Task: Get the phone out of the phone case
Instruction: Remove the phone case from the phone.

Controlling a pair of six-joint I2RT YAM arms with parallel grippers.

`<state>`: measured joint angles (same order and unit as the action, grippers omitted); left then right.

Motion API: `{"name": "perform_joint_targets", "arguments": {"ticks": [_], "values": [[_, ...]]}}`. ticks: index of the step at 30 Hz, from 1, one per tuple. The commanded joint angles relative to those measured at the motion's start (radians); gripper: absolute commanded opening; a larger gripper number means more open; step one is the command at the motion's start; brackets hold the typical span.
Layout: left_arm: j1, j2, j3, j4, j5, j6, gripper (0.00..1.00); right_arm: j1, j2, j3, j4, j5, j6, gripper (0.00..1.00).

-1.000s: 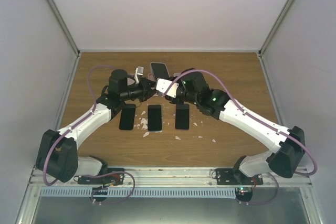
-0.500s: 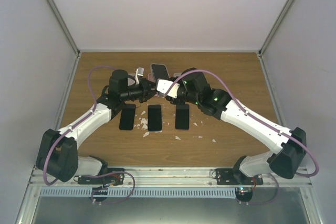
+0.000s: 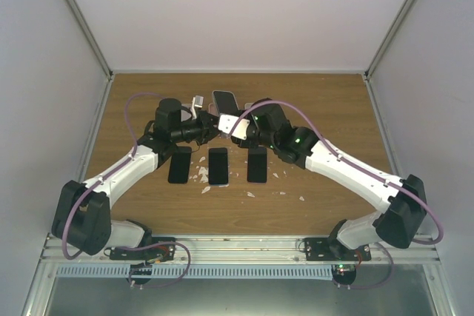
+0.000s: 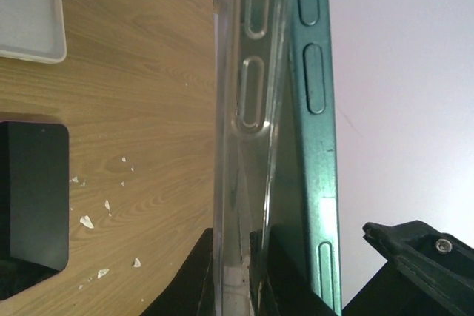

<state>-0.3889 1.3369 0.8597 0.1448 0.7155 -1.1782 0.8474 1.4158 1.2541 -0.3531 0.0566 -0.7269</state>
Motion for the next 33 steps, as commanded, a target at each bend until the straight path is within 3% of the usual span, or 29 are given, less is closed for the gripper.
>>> {"name": "perform_joint_targets", "arguments": {"ticks": [1, 8, 13, 15, 22, 33], "values": [[-0.022, -0.012, 0.023, 0.12, 0.058, -0.008, 0.0, -0.002, 0.026, -0.062, 0.119, 0.136, -0.072, 0.47], [-0.035, -0.003, 0.016, 0.153, 0.081, -0.024, 0.0, 0.013, 0.01, -0.158, 0.345, 0.222, -0.197, 0.42], [-0.038, -0.001, 0.019, 0.174, 0.092, -0.03, 0.0, 0.013, 0.032, -0.122, 0.222, 0.105, -0.153, 0.42], [-0.04, -0.003, 0.017, 0.177, 0.095, -0.03, 0.0, 0.013, 0.055, -0.111, 0.203, 0.131, -0.142, 0.4], [-0.043, -0.011, 0.002, 0.177, 0.098, -0.03, 0.0, -0.009, 0.023, -0.159, 0.417, 0.24, -0.169, 0.17], [-0.061, -0.013, 0.006, 0.194, 0.106, -0.022, 0.0, -0.015, 0.031, -0.223, 0.613, 0.277, -0.268, 0.19]]}}
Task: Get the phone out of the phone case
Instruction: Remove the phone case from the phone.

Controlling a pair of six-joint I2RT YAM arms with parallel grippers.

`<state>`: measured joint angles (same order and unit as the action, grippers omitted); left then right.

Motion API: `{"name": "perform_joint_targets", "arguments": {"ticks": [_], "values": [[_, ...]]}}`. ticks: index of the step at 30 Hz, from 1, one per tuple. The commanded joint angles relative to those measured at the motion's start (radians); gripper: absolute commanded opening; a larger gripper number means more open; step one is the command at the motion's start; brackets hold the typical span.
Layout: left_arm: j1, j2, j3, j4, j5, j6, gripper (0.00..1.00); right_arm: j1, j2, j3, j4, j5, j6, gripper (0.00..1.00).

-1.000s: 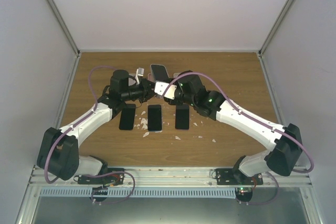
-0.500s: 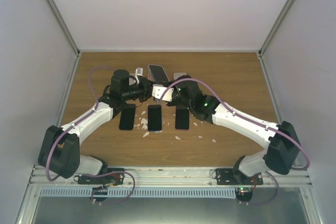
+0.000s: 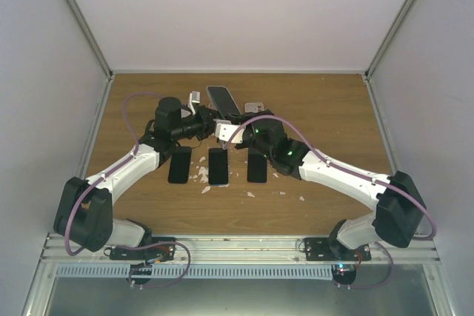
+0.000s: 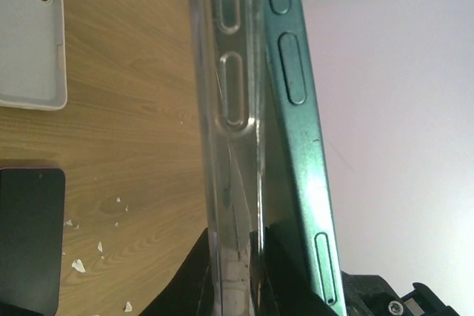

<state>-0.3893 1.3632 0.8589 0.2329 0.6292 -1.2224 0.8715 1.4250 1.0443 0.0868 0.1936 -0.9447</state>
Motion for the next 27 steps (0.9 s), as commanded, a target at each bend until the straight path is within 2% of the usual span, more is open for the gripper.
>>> {"name": "perform_joint_targets", "arguments": {"ticks": [1, 16, 17, 21, 27], "values": [[-0.064, -0.04, 0.005, 0.106, 0.194, 0.023, 0.0, -0.041, 0.026, -0.013, 0.191, 0.143, -0.051, 0.19], [-0.103, -0.049, -0.001, 0.123, 0.209, 0.045, 0.0, -0.085, 0.089, 0.013, 0.251, 0.112, -0.037, 0.22], [-0.106, -0.049, 0.0, 0.124, 0.21, 0.048, 0.0, -0.087, 0.09, 0.017, 0.247, 0.104, -0.037, 0.21], [-0.109, -0.053, 0.006, 0.102, 0.202, 0.066, 0.0, -0.089, 0.076, 0.055, 0.196, 0.094, -0.008, 0.01], [-0.076, -0.051, -0.006, 0.039, 0.135, 0.08, 0.0, -0.089, -0.027, 0.093, 0.08, 0.066, 0.074, 0.0]]}}
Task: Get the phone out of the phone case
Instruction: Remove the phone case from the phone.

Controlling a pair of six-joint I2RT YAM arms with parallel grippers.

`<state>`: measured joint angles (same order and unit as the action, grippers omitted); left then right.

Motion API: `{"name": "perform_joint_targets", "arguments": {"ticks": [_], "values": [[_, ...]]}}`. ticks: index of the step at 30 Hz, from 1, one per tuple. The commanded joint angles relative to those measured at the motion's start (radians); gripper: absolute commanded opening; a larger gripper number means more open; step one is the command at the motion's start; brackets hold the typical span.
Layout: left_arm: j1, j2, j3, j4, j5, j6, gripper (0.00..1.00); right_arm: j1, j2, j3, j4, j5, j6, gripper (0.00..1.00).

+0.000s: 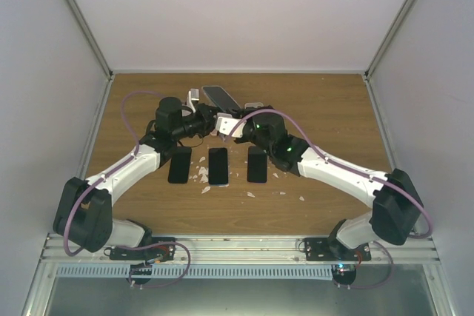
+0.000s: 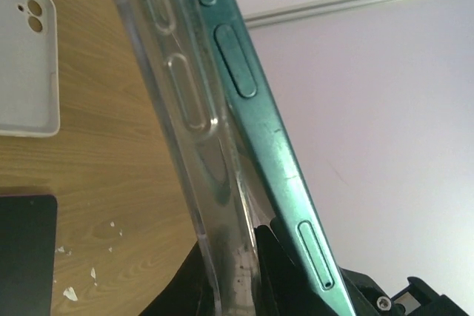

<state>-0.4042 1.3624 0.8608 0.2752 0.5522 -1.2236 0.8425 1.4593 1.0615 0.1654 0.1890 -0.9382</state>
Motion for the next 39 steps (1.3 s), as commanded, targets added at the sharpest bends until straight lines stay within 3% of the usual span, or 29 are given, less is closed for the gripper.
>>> {"name": "perform_joint_targets", "arguments": {"ticks": [1, 16, 27, 39], "values": [[-0.057, -0.048, -0.008, -0.013, 0.198, 0.083, 0.0, -0.061, -0.072, 0.084, -0.025, 0.065, 0.081, 0.01], [-0.005, -0.043, -0.001, -0.214, 0.047, 0.191, 0.0, -0.072, -0.187, 0.144, -0.212, 0.037, 0.182, 0.01], [0.058, -0.023, 0.016, -0.203, 0.047, 0.187, 0.0, -0.078, -0.252, 0.153, -0.291, 0.014, 0.196, 0.0], [0.07, -0.056, 0.035, -0.227, 0.053, 0.292, 0.0, -0.221, -0.318, 0.073, -0.346, -0.035, 0.188, 0.01]]}}
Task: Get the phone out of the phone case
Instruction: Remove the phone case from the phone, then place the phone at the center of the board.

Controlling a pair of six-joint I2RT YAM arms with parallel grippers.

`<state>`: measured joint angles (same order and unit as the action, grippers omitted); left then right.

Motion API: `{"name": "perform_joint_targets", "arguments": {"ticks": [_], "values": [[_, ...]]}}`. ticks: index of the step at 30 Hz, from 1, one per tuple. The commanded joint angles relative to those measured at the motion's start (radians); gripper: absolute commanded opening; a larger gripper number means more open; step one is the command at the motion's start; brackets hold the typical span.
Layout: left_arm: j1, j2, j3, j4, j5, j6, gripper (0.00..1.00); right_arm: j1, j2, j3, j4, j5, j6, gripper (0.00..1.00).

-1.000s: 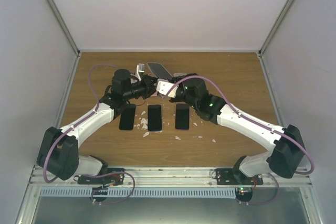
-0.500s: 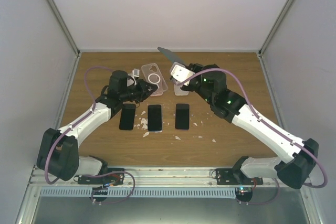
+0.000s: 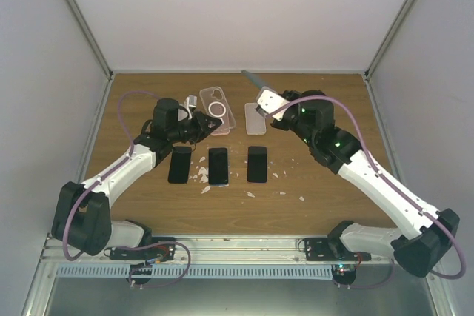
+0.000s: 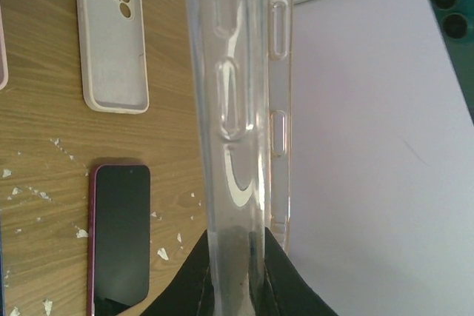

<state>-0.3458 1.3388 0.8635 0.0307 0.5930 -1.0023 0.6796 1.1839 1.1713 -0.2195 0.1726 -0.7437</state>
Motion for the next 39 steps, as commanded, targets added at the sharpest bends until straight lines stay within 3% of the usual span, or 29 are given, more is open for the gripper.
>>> {"name": "perform_joint_targets", "arguments": {"ticks": [1, 16, 23, 39], "values": [[0.013, -0.035, 0.034, 0.017, 0.022, 0.081, 0.0, -0.081, -0.047, -0.054, 0.044, -0.027, -0.014, 0.01], [0.034, -0.065, 0.028, 0.008, 0.07, 0.171, 0.0, -0.331, 0.008, -0.32, 0.252, -0.116, -0.208, 0.0], [0.043, -0.068, 0.014, 0.017, 0.067, 0.159, 0.0, -0.333, -0.096, -0.498, 0.286, -0.131, -0.318, 0.0], [0.042, -0.047, 0.011, 0.045, 0.057, 0.13, 0.0, -0.249, -0.402, -0.781, 0.103, -0.04, -0.362, 0.01]]}}
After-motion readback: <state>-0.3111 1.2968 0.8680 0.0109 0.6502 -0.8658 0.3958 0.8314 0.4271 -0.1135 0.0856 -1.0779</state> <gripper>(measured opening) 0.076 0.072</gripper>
